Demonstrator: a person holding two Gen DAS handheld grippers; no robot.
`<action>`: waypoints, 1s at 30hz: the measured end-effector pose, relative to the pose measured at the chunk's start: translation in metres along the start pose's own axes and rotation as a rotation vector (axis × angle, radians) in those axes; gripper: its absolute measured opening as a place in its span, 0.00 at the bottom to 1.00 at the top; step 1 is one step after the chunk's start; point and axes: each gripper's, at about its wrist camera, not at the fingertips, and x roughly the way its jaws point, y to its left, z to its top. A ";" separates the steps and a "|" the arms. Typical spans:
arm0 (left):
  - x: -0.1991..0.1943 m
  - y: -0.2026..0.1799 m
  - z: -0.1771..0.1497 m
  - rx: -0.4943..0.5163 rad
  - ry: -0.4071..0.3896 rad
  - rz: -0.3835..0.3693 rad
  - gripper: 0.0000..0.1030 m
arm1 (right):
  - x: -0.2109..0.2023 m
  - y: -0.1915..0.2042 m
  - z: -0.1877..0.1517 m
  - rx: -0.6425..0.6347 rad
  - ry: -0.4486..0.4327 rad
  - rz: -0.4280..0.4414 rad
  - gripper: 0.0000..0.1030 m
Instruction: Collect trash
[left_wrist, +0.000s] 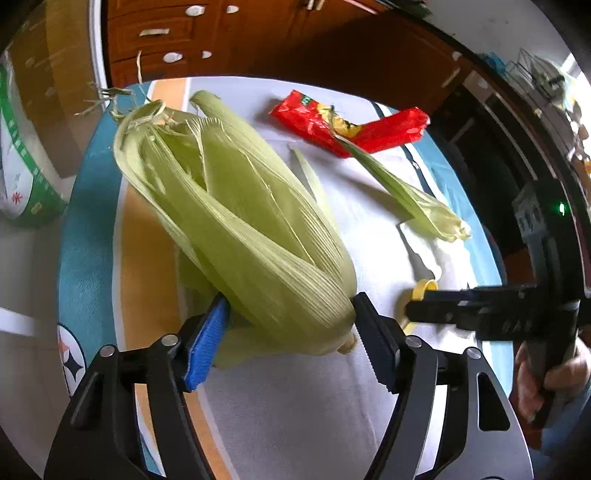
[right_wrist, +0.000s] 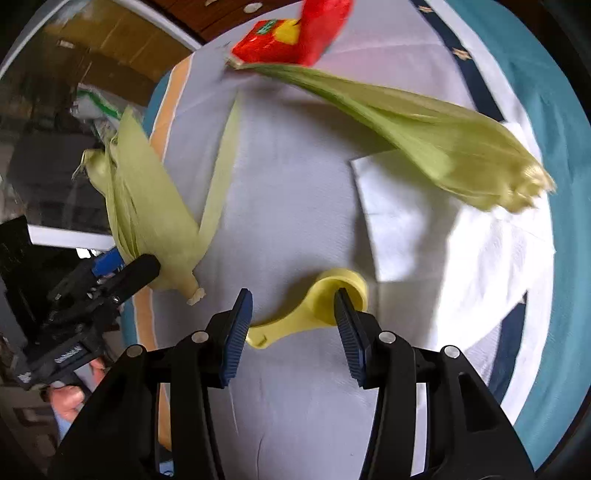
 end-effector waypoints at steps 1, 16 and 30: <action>0.000 0.000 0.001 -0.011 -0.002 0.006 0.71 | 0.001 0.005 0.000 -0.017 -0.014 -0.017 0.44; 0.014 -0.042 0.024 0.070 -0.060 0.012 0.27 | -0.025 0.006 -0.015 -0.053 -0.140 0.022 0.01; -0.006 -0.051 -0.010 0.182 -0.013 0.002 0.26 | -0.024 -0.017 -0.017 -0.019 -0.108 0.045 0.20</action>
